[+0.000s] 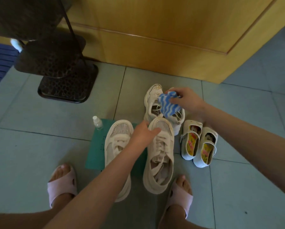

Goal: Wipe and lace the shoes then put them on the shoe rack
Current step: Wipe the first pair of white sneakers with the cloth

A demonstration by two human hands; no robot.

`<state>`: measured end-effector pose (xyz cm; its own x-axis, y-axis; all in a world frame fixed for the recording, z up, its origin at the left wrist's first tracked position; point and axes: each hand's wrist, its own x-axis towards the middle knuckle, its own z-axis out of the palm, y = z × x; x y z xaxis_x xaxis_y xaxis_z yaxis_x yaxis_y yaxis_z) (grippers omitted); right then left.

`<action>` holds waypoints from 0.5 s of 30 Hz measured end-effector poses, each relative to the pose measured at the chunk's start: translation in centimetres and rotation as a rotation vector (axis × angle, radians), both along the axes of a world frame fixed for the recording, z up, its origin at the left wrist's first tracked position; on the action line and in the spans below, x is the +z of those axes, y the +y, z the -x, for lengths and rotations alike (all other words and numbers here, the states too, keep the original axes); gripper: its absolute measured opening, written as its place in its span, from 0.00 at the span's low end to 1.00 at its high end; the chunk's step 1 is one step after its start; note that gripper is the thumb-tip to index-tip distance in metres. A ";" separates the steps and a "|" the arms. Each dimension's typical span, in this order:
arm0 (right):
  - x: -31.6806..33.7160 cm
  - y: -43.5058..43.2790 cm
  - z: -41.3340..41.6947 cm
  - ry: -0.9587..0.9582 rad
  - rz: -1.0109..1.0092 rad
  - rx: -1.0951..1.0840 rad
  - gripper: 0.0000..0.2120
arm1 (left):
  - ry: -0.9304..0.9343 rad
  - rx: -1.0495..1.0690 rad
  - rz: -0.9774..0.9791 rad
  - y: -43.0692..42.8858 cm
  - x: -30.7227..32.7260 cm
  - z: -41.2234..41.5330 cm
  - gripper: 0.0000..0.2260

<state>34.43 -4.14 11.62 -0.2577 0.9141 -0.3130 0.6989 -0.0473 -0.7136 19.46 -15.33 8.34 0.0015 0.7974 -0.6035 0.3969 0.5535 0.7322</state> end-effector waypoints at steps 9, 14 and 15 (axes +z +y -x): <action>-2.6 2.6 -1.5 0.509 0.415 -0.275 0.15 | -0.578 0.160 0.031 9.0 1.1 1.7 0.23; -3.9 3.0 -1.8 0.440 0.449 -0.039 0.17 | -0.561 0.303 0.174 13.5 0.5 2.1 0.05; -4.1 3.0 -2.1 0.409 0.425 0.028 0.19 | -0.577 0.340 0.197 14.1 0.3 2.1 0.03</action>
<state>36.49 -1.12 7.52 -0.4572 0.7209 -0.5208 0.3765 -0.3737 -0.8477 17.33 -1.23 8.65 0.1355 0.6860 -0.7149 -0.2438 0.7224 0.6470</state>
